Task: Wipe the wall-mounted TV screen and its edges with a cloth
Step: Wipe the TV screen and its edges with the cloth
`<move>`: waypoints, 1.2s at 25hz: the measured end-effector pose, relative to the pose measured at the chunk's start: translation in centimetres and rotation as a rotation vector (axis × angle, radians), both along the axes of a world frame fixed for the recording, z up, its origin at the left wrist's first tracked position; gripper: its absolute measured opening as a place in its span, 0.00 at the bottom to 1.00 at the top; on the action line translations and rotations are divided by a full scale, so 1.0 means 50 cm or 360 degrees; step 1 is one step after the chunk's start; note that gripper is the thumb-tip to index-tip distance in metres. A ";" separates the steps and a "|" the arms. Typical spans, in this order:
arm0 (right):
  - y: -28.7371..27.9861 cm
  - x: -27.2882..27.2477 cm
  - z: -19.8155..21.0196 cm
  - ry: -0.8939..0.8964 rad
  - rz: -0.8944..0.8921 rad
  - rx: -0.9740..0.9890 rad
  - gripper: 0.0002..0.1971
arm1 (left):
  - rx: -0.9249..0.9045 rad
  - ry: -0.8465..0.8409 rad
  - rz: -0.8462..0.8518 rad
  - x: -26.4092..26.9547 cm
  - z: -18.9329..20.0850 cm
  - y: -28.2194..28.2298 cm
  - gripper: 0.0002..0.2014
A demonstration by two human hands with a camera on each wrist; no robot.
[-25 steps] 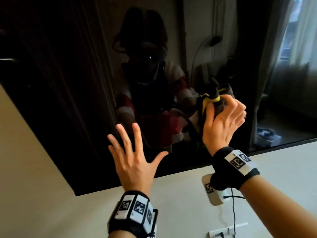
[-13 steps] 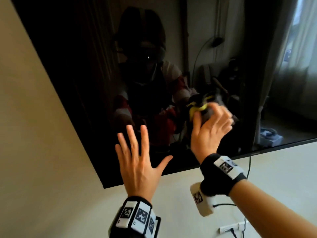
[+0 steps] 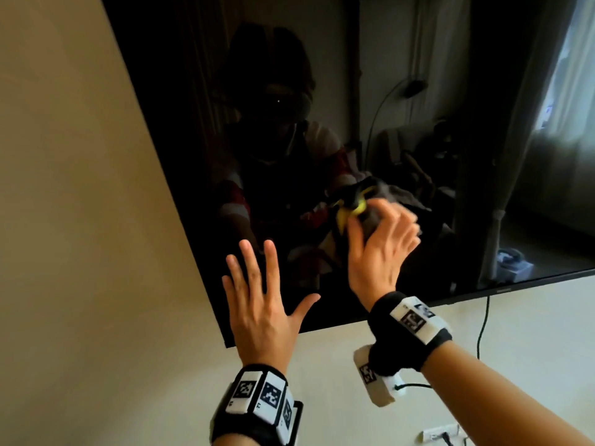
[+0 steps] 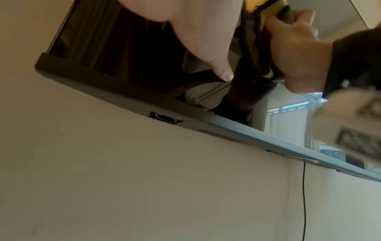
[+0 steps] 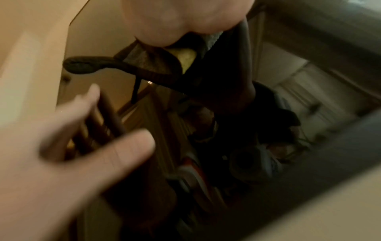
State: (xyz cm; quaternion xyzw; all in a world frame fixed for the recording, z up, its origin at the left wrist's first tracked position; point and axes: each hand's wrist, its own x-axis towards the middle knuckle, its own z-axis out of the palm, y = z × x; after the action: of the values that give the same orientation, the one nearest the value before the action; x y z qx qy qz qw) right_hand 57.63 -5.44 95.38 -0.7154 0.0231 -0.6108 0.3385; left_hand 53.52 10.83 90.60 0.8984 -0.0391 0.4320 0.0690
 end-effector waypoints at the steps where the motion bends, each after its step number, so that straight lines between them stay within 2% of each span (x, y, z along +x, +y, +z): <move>1: 0.003 0.004 0.021 -0.0017 -0.0008 0.0247 0.17 | -0.0003 0.0011 -0.0011 -0.002 0.003 0.001 0.53; 2: 0.016 0.005 0.027 -0.0021 0.0011 0.0405 0.17 | -0.0012 0.0012 -0.0038 -0.005 0.005 0.005 0.53; 3: 0.037 0.000 0.020 -0.0008 0.0015 0.0422 0.17 | -0.0027 -0.0006 -0.0082 -0.009 0.004 0.013 0.53; 7: 0.081 -0.017 -0.038 0.0024 0.0057 -0.0181 0.18 | -0.0126 -0.0075 -0.0121 -0.025 -0.008 0.069 0.57; 10: 0.090 -0.006 -0.015 0.0051 0.0044 0.0033 0.18 | -0.0165 -0.0014 -0.0114 -0.030 -0.030 0.104 0.58; 11: 0.100 -0.007 -0.021 0.0067 0.0044 -0.0048 0.19 | -0.0163 0.0002 -0.0128 -0.029 -0.040 0.112 0.58; 14: 0.097 -0.013 -0.045 0.0016 0.0058 -0.0724 0.18 | -0.0158 -0.0011 -0.0213 -0.019 -0.062 0.134 0.55; 15: 0.085 -0.010 -0.034 0.0001 0.0031 -0.0766 0.18 | -0.0157 -0.0028 -0.0249 -0.016 -0.067 0.140 0.54; 18: 0.090 -0.003 0.003 -0.0001 -0.0029 -0.0367 0.18 | -0.0221 -0.0042 -0.0376 -0.009 -0.071 0.146 0.53; 19: 0.102 -0.005 -0.006 -0.0003 -0.0037 -0.0400 0.18 | -0.0267 -0.0037 -0.0428 -0.008 -0.070 0.147 0.54; 22: 0.104 -0.008 -0.038 -0.0040 0.0001 -0.0843 0.18 | -0.0492 -0.0028 -0.0626 -0.008 -0.066 0.142 0.55; 26: 0.125 -0.011 -0.008 0.0001 -0.0010 -0.0615 0.18 | -0.1077 0.0032 -0.0855 -0.014 -0.102 0.127 0.56; 30: 0.148 -0.017 -0.047 -0.0080 0.0081 -0.1192 0.18 | -0.1571 0.0022 -0.0812 -0.010 -0.141 0.112 0.48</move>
State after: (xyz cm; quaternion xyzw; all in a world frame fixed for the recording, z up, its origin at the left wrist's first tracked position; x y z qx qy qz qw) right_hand 56.75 1.95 93.04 -0.7748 -0.2280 -0.5856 0.0690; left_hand 53.00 16.42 83.58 0.7243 -0.0479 0.3628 0.5843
